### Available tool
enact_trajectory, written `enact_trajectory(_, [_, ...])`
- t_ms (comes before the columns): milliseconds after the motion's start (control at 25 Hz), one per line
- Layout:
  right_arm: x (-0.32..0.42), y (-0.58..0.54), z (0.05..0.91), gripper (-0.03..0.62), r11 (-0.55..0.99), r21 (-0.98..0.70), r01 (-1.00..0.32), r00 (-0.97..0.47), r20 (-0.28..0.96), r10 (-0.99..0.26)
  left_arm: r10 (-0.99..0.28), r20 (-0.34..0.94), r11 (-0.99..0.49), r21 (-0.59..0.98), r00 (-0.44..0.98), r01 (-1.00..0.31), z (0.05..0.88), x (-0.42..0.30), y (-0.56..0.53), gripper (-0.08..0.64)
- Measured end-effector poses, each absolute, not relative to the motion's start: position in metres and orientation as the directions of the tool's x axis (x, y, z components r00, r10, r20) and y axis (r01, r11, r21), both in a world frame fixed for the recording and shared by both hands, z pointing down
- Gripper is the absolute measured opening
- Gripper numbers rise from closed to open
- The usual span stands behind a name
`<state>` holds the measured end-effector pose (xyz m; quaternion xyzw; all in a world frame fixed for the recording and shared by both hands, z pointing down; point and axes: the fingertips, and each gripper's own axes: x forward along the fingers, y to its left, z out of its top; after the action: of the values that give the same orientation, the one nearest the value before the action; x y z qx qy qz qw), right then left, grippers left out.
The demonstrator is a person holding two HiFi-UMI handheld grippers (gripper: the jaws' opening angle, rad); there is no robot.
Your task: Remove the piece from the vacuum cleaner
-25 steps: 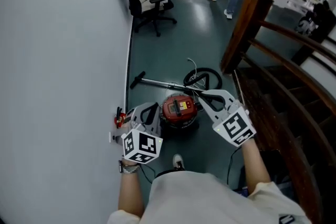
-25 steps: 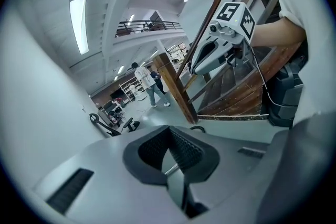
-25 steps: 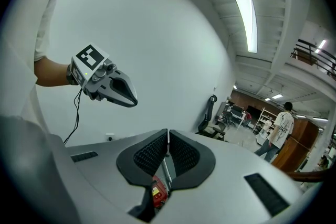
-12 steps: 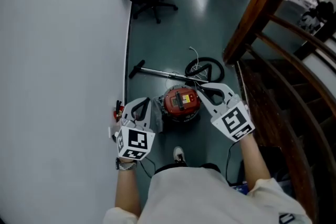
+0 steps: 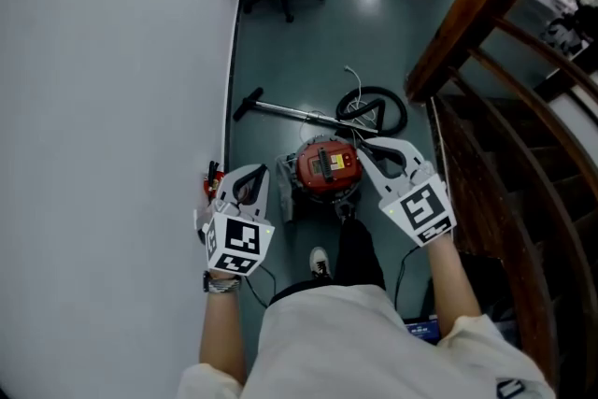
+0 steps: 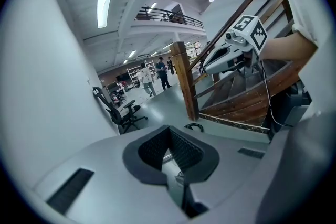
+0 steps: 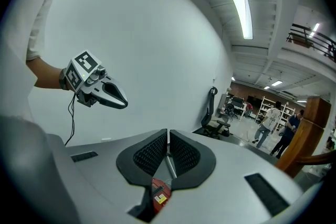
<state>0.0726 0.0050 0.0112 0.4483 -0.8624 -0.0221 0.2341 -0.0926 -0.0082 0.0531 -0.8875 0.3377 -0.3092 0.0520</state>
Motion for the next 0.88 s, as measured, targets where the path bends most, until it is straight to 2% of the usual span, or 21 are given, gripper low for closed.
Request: enact_trajectory(880, [0.067,-0.055,0.150,0.032,0.659,0.069,-0.749,-0.544,0.504,-0.671,-0.555,0.641,-0.760,-0.131,0.530,-0.637,0.186,-0.087,-0.052,-0.002])
